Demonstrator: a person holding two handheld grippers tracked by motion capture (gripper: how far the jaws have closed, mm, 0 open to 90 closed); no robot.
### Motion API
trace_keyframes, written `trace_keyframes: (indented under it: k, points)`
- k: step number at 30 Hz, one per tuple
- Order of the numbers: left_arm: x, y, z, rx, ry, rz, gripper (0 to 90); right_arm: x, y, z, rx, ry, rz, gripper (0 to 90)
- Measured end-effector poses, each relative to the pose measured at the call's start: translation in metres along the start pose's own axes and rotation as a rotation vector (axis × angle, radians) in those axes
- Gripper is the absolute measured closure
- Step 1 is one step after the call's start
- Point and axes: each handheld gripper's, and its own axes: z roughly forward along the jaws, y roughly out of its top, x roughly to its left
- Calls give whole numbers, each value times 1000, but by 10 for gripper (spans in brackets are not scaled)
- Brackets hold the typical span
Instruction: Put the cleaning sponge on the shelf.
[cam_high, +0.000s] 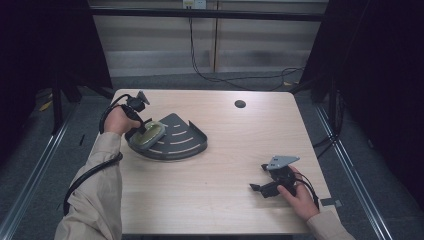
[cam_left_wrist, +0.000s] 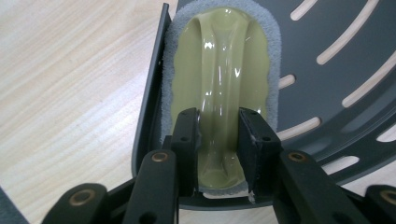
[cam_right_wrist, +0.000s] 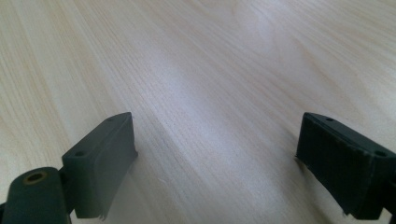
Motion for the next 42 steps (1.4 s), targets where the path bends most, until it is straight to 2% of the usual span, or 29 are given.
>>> trace_keyframes:
  k: [4,10,12,18,27,28,35,42]
  points:
    - [-2,0,-1,-5,6,-13,653,0,0,0,0,0,0,111]
    - [-4,0,-6,-16,-13,-50,547,0,0,0,0,0,0,111]
    - [-4,0,-8,-13,-14,-48,538,0,0,0,0,0,0,111]
    - [-6,-1,-16,-14,-19,-81,488,0,0,0,0,0,-1,111]
    - [-11,-3,-25,-33,-14,-100,371,0,0,0,0,0,-2,111]
    - [-11,-3,-26,-31,-11,-93,361,0,0,0,0,0,-2,111]
    - [-14,-4,-31,-45,-6,-118,286,0,0,0,0,0,-2,111]
    - [-17,-6,-35,-32,7,-126,201,0,0,0,0,0,-2,111]
